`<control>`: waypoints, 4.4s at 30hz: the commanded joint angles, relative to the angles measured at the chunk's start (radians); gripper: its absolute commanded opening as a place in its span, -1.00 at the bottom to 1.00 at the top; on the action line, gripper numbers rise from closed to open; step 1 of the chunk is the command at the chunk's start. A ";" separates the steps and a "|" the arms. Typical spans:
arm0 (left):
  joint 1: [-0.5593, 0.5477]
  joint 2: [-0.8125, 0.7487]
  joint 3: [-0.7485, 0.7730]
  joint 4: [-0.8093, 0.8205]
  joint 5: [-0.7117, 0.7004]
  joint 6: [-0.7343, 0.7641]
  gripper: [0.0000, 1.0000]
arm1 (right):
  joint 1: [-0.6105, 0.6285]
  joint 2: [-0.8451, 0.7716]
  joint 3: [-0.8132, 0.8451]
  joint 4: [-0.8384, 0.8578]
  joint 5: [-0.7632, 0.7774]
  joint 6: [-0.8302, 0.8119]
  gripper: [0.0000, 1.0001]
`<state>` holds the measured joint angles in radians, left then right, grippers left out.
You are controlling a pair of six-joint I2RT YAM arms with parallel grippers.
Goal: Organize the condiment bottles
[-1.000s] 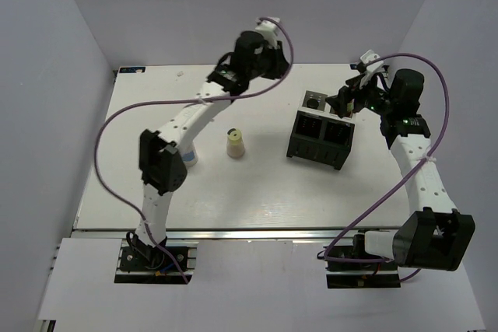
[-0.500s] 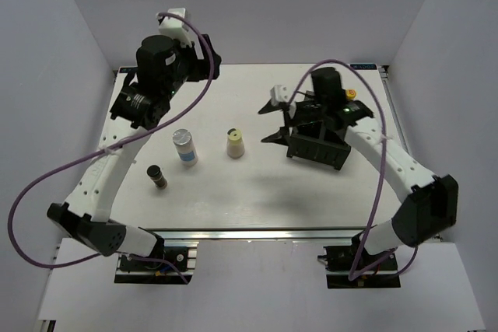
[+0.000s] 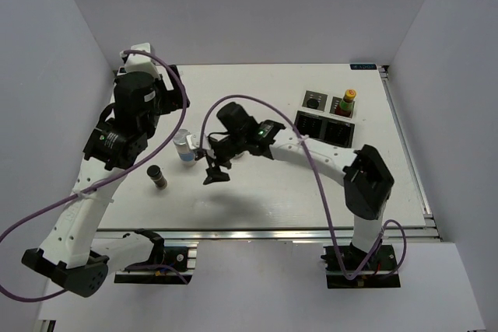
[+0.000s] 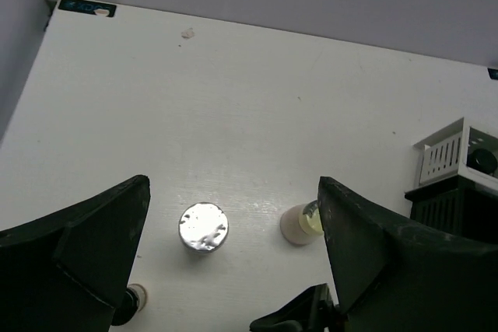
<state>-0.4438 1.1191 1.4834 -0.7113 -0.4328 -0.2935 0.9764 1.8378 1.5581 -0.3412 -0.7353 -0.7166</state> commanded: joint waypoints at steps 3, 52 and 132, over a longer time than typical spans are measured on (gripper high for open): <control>0.005 -0.035 0.049 -0.019 -0.112 0.008 0.96 | 0.062 0.057 0.013 0.172 0.126 0.123 0.64; 0.005 0.025 0.150 -0.102 0.035 0.031 0.96 | 0.182 0.540 0.359 0.616 0.395 0.431 0.59; 0.005 0.071 0.218 -0.010 0.086 0.028 0.96 | 0.061 -0.214 -0.288 0.466 0.077 0.307 -1.00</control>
<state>-0.4412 1.1938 1.6775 -0.7738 -0.3775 -0.2562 1.0672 1.7306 1.3178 0.1600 -0.6312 -0.3973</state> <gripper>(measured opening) 0.979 0.506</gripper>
